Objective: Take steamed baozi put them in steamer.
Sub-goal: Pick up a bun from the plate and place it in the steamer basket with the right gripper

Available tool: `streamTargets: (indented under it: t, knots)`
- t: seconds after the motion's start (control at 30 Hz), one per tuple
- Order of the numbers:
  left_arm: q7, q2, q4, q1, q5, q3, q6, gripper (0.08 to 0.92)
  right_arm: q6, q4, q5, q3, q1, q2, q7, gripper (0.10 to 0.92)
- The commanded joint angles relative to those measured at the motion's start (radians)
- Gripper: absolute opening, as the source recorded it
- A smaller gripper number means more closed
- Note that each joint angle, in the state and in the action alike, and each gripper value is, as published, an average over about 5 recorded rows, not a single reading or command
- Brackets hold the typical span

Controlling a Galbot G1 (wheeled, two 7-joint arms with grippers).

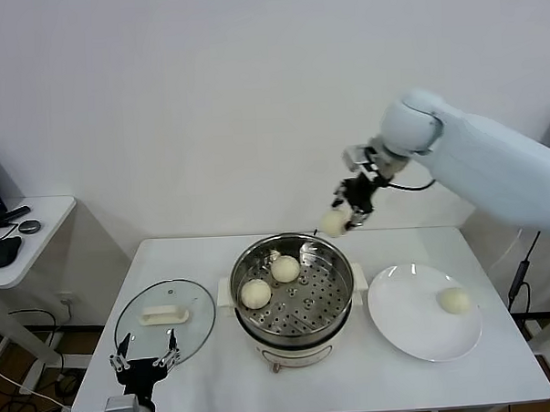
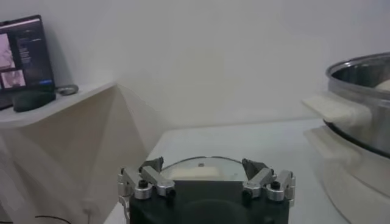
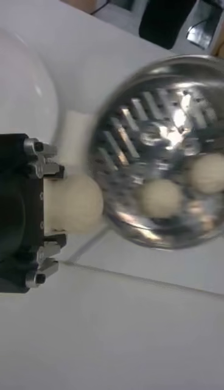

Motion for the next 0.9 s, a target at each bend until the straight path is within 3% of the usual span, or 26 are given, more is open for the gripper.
streamTargets:
  t: [0.03, 0.33, 0.63, 0.9]
  knots:
    - [-0.001, 0.001, -0.023, 0.008, 0.0, 0.0, 0.0, 0.823, 0.136, 0.032, 0.091, -0.121, 0.111, 0.123, 0.046, 0.52]
    - [-0.004, -0.009, -0.035, 0.018, 0.0, 0.002, -0.002, 0.823, 0.319, 0.081, 0.017, -0.209, 0.058, 0.109, 0.091, 0.518]
    - [-0.003, -0.015, -0.026, 0.009, 0.0, -0.002, -0.002, 0.823, 0.849, -0.036, 0.009, -0.298, 0.004, 0.129, 0.262, 0.528]
    - [-0.003, -0.018, -0.009, 0.003, -0.001, -0.004, -0.002, 0.823, 0.944, 0.04, -0.21, -0.28, -0.052, 0.106, 0.264, 0.535]
